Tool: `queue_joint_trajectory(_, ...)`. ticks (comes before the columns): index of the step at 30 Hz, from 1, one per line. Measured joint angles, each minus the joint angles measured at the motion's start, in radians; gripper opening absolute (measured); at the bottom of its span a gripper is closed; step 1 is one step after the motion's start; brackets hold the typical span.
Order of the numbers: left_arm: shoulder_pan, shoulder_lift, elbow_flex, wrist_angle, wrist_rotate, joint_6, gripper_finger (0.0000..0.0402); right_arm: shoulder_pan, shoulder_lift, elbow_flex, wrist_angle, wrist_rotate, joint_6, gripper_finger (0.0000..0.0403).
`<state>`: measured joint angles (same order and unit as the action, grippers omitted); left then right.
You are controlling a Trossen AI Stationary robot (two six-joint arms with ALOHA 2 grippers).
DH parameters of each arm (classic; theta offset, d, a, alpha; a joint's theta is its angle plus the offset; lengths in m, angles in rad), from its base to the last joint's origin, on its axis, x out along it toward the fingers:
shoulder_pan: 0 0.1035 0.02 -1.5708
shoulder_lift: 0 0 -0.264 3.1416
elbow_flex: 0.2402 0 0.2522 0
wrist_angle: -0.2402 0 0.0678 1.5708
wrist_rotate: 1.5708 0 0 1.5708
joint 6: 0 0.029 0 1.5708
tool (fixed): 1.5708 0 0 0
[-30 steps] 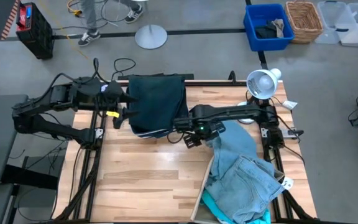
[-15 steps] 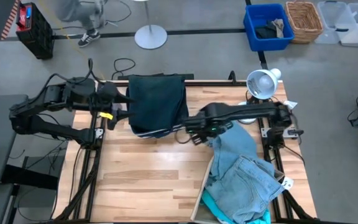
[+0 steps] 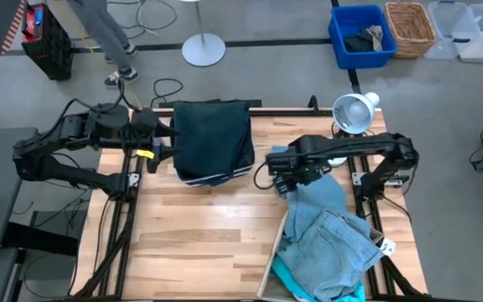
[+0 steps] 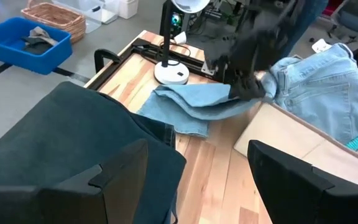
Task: Sort clothes
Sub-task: Put the blue pants into the white laundry organizer
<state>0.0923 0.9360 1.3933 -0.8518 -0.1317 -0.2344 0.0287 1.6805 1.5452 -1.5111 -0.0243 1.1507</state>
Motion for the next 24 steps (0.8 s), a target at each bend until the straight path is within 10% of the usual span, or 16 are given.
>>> queue_joint_trajectory(24, 0.0, 0.019, 0.0, 0.002, -0.033, -0.047, 0.0271, -0.067, 0.158, 0.014, 0.081, -0.166, -0.167, 0.0251)
